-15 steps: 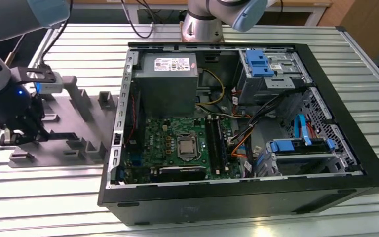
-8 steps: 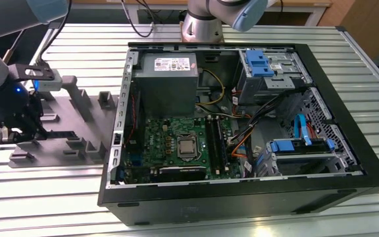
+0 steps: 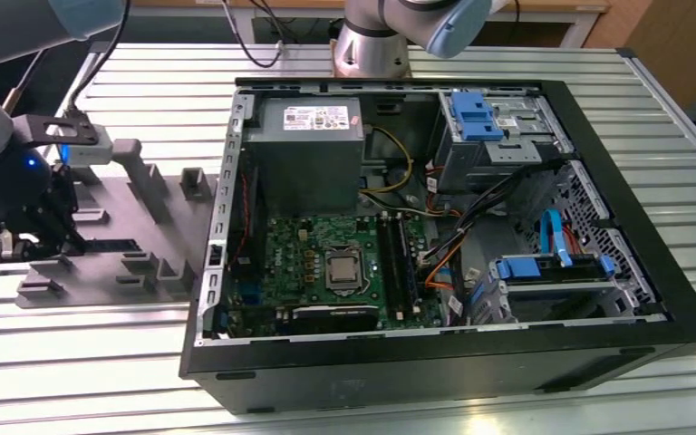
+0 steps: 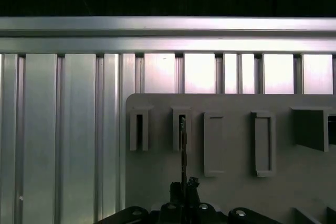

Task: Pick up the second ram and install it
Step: 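Pick up the second ram and move it above second insertion slot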

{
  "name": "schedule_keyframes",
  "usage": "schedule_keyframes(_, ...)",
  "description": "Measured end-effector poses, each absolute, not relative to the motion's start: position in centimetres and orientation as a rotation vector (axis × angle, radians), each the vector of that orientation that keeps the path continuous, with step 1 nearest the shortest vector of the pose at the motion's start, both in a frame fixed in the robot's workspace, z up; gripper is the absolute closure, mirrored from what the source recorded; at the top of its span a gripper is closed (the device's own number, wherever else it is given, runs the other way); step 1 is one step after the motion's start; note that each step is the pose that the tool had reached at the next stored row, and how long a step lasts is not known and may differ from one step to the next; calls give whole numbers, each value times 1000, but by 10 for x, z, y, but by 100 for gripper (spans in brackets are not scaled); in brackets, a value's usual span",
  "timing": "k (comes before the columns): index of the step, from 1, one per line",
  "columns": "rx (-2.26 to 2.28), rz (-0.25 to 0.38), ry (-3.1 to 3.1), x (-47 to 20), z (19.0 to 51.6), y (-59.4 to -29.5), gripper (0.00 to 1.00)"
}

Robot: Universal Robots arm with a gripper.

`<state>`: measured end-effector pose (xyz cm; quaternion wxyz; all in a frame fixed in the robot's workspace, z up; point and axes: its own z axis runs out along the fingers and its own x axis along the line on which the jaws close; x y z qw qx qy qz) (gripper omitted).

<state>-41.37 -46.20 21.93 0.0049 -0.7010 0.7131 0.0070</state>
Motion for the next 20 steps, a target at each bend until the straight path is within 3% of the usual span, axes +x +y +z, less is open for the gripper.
schedule_keyframes(20,-2196,20,2234,-414,243,-462,86)
